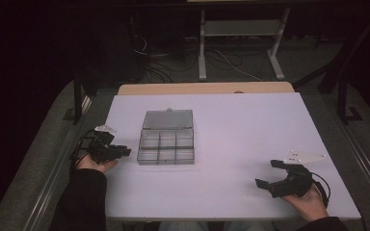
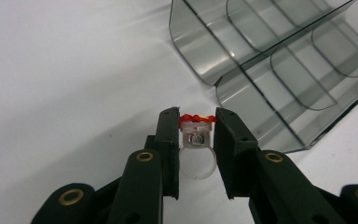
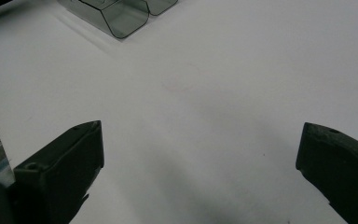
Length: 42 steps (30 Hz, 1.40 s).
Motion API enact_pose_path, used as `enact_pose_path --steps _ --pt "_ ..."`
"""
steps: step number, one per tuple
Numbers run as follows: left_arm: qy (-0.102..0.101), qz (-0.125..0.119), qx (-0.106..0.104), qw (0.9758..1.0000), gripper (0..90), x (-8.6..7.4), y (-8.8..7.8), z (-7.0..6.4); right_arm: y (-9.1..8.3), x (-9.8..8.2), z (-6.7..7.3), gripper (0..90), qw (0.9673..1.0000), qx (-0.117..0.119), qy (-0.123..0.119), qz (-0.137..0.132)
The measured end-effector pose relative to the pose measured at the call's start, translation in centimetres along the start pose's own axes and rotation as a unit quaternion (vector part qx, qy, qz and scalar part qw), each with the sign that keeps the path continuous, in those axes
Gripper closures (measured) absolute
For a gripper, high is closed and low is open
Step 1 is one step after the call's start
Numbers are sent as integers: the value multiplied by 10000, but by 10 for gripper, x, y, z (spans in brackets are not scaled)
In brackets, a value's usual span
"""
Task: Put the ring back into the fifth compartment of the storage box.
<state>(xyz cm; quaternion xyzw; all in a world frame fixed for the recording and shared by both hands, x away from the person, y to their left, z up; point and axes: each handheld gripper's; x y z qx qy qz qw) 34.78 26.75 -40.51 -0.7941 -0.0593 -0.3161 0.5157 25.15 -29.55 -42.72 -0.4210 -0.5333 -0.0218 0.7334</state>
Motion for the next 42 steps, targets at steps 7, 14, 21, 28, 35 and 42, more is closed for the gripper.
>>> enact_pose_path --steps 7,14,21,28,35,42 --pt "86 -147 -30 9998 707 6 -8 -4 0 0 0 2 10000 -1 9 -9" --pt "146 -247 -57 9996 707 12 -14 -8 0 0 0 2 10000 3 2 -18" --pt "245 -349 -70 9991 707 21 -21 -14 -1 0 0 2 10000 7 9 -23" --pt "388 -384 -122 9984 707 31 -25 -23 -1 0 0 2 10000 10 13 -21" --pt "544 -371 -189 9977 707 40 -23 -33 -1 0 0 2 10000 8 6 -21" --pt "697 -347 -265 9966 707 48 -19 -45 -1 1 0 2 10000 3 3 -27"
Point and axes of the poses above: each handheld gripper's, and its own axes: y roughly forward along the jaws, x roughly out of its top, z roughly to its left, and after that the axes turned 10 degrees about -y, right-handed
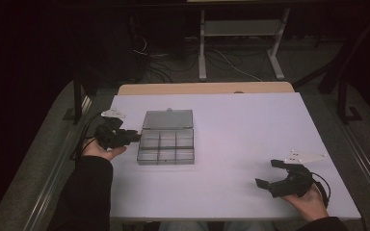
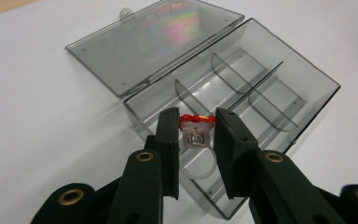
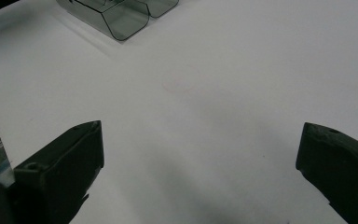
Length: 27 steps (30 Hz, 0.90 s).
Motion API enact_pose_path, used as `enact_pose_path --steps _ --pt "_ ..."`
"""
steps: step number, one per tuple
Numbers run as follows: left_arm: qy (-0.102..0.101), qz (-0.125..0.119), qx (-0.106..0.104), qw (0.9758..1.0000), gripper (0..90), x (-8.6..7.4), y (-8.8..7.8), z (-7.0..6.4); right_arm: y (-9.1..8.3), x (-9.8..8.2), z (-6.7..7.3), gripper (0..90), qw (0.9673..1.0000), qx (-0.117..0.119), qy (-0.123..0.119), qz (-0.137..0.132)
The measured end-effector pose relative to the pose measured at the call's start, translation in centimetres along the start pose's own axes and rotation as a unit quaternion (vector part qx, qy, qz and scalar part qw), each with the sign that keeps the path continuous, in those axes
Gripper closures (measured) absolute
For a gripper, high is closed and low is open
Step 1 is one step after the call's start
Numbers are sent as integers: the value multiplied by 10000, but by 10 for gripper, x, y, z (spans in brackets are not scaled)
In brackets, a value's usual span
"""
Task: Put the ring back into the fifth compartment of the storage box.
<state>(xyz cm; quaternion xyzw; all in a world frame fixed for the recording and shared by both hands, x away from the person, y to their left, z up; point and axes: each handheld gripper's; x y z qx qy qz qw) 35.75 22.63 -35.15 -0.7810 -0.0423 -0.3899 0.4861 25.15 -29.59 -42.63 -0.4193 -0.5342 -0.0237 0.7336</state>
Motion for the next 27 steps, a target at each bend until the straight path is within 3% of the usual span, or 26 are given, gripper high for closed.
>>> enact_pose_path --steps 27 --pt "369 12 -174 9992 706 30 16 -24 0 0 0 2 10000 3 18 -11"
Point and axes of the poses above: each handheld gripper's, and its own axes: y roughly forward along the jaws, x roughly out of its top, z roughly to its left, and after that the axes turned 10 degrees about -y, right-handed
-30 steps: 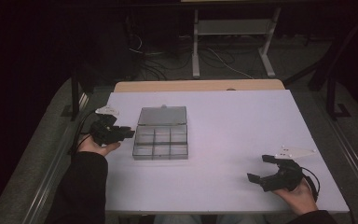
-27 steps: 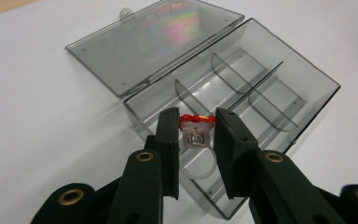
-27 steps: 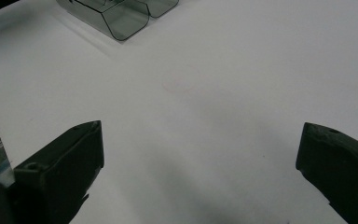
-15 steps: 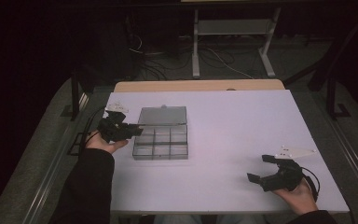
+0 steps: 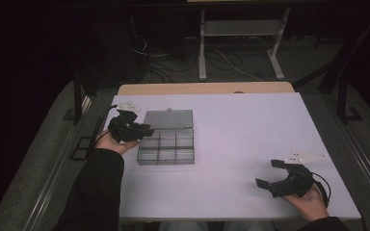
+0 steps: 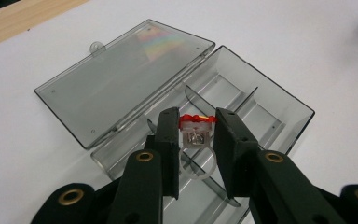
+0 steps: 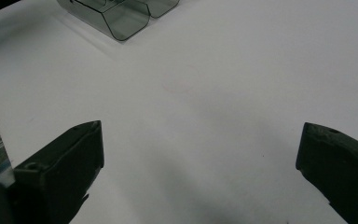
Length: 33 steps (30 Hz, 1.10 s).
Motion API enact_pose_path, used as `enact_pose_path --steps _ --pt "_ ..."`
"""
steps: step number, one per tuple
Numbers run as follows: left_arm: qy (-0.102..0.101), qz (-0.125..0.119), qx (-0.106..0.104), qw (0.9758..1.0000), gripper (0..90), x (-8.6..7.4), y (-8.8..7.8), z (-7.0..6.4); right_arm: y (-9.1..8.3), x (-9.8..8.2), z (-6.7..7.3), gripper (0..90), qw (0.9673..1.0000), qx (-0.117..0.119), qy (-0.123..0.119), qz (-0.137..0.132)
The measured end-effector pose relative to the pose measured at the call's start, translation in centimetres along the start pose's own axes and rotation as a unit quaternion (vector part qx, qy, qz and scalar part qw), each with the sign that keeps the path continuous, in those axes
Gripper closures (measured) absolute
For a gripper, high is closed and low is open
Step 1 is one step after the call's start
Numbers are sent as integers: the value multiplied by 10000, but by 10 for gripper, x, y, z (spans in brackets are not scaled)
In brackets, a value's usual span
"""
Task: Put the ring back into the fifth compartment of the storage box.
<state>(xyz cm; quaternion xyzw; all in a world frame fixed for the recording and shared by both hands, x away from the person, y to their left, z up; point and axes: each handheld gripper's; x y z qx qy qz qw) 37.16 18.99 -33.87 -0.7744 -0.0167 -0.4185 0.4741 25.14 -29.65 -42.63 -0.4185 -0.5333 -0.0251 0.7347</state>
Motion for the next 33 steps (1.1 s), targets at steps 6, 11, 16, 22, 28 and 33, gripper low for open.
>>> enact_pose_path --steps 6,11,16,22,28,33 --pt "84 28 -51 9999 706 8 7 -5 0 0 0 2 10000 6 -5 2" --pt "153 38 -86 9998 706 13 15 -9 0 0 0 2 10000 8 0 5" --pt "181 78 -147 9997 706 17 22 -12 0 -1 -1 2 10000 14 2 9" --pt "185 83 -178 9996 706 18 31 -15 -1 -1 -1 2 10000 26 6 7" --pt "186 85 -220 9995 706 19 40 -15 0 -1 -1 2 10000 23 -8 12" --pt "169 117 -238 9995 705 19 47 -15 0 -1 -1 2 10000 22 -29 17"
Point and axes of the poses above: each handheld gripper's, and its own axes: y roughly forward along the jaws, x roughly out of its top, z roughly to its left, and after that the axes turned 10 degrees about -y, right-handed
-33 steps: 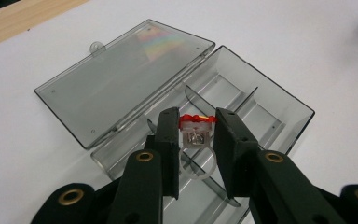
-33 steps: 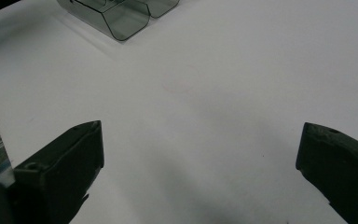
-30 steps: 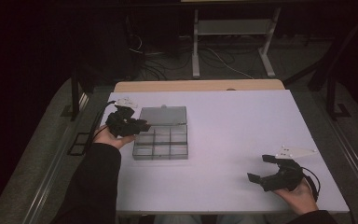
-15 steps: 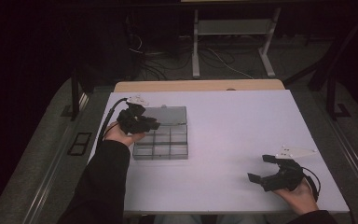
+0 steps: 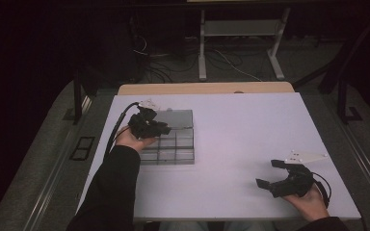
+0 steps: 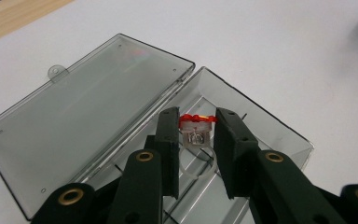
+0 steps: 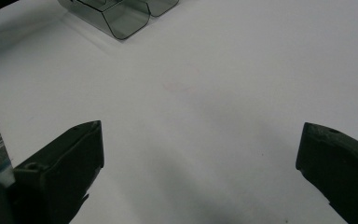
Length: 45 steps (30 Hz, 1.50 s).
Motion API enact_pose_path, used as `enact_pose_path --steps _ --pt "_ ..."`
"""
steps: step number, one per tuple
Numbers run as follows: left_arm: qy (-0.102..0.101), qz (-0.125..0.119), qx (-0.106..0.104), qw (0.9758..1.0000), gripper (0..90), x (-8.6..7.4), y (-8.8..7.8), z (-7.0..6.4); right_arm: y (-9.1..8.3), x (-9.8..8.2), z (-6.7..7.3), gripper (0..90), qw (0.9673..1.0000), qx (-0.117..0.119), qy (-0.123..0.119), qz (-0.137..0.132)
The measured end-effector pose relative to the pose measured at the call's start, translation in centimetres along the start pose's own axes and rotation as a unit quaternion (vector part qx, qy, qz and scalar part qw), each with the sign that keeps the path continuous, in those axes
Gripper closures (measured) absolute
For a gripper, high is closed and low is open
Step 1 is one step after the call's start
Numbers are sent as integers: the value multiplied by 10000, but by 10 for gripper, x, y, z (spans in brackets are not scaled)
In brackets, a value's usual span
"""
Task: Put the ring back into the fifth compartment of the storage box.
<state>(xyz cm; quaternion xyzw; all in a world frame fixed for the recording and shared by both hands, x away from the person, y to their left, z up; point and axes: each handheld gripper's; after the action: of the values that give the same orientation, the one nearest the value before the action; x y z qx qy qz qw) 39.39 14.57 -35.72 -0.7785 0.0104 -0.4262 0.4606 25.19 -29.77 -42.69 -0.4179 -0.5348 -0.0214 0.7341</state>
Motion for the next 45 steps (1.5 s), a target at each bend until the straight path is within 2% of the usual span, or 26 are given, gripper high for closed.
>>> enact_pose_path --steps 8,10,11,18,31,39,45 --pt "-58 90 24 9999 706 -2 10 2 0 0 0 2 10000 5 -11 2" --pt "-126 89 17 9999 706 -3 12 3 0 0 0 2 10000 6 -14 1" --pt "-79 110 32 9999 706 -4 13 4 0 0 0 3 10000 10 -13 2" --pt "-219 195 50 9996 706 -10 23 8 1 0 0 2 10000 18 -15 5" --pt "-218 399 59 9989 705 -13 40 11 0 0 0 2 10000 26 -29 9" --pt "-213 541 134 9982 704 -14 48 16 0 0 0 2 10000 20 -29 14" --pt "-281 674 189 9972 700 -15 54 19 0 0 -1 2 10000 18 -32 18"
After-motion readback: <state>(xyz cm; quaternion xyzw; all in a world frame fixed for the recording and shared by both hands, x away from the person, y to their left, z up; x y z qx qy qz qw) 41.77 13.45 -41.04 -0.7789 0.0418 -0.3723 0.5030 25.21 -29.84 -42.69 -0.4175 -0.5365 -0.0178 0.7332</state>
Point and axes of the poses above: each handheld gripper's, and its own axes: y roughly forward along the jaws, x roughly out of its top, z roughly to its left, and after that the axes turned 10 degrees about -y, right-handed
